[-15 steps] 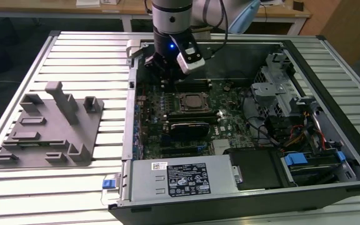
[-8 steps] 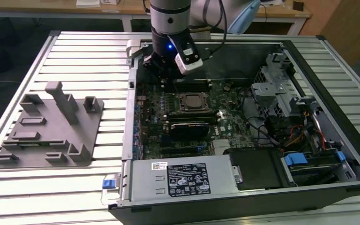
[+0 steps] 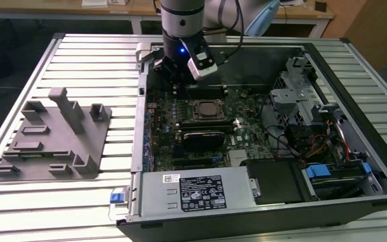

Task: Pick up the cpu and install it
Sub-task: 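Install the first cpu locking lever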

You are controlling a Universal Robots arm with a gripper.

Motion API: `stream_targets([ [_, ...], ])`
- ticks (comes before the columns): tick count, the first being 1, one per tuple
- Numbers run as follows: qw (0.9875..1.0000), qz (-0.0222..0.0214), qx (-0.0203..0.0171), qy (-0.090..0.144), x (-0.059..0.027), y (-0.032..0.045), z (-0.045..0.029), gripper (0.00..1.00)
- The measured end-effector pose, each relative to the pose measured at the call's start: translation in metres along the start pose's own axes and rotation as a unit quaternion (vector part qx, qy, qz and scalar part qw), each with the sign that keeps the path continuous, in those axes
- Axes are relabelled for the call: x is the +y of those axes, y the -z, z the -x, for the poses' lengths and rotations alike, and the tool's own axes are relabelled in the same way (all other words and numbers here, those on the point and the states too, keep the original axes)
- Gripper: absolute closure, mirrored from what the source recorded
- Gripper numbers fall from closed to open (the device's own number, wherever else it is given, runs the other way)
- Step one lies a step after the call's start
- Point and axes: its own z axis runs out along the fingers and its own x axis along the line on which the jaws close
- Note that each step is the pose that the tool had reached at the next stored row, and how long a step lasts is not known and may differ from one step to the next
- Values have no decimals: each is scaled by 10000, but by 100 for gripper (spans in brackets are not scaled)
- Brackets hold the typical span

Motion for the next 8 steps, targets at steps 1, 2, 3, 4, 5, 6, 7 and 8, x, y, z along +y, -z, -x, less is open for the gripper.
stream_targets([
  [1,10000,0,0,0,0,0,0,89],
  [2,10000,1,0,0,0,0,0,89],
  [3,10000,1,0,0,0,0,0,89],
  [4,10000,2,0,0,0,0,0,89],
  [5,10000,2,0,0,0,0,0,89],
  [6,10000,2,0,0,0,0,0,89],
  [7,10000,3,0,0,0,0,0,89],
  [8,10000,3,0,0,0,0,0,89],
])
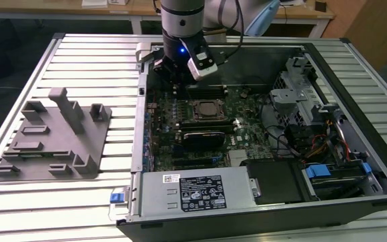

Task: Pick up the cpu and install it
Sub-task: 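Install the first cpu locking lever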

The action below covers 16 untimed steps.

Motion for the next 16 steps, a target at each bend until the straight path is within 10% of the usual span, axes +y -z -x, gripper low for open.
stream_targets([
  [16,9999,164,7,-2,-1,-4,-11,89],
])
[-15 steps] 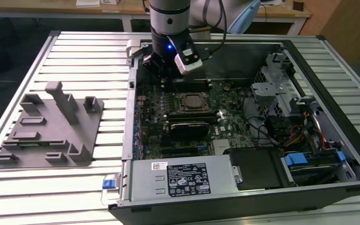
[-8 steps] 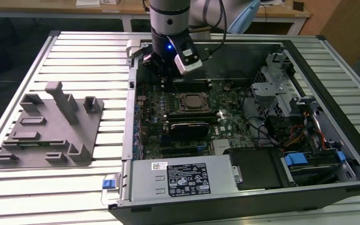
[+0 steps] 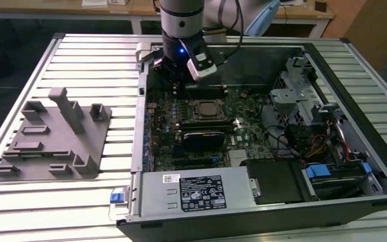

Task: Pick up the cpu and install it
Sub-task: 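Install the first cpu locking lever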

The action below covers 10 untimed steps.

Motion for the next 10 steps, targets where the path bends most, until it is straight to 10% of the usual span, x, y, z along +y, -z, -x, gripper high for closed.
stream_targets([
  [4,10000,33,3,-1,-2,-10,-13,89],
  [10,9998,199,17,-5,-4,-24,-24,89],
])
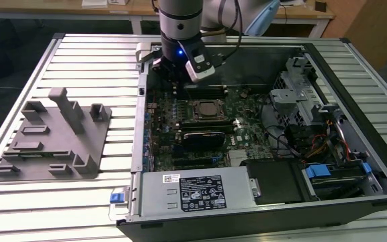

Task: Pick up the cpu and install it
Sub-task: 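Install the first cpu locking lever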

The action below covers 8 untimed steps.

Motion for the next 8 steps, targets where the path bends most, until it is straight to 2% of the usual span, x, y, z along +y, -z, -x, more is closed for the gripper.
stream_targets([
  [2,10000,34,2,-1,-1,-4,-5,89],
  [6,10000,73,4,-2,-3,-16,-18,89],
  [8,9999,125,7,-3,-4,-21,-24,89],
])
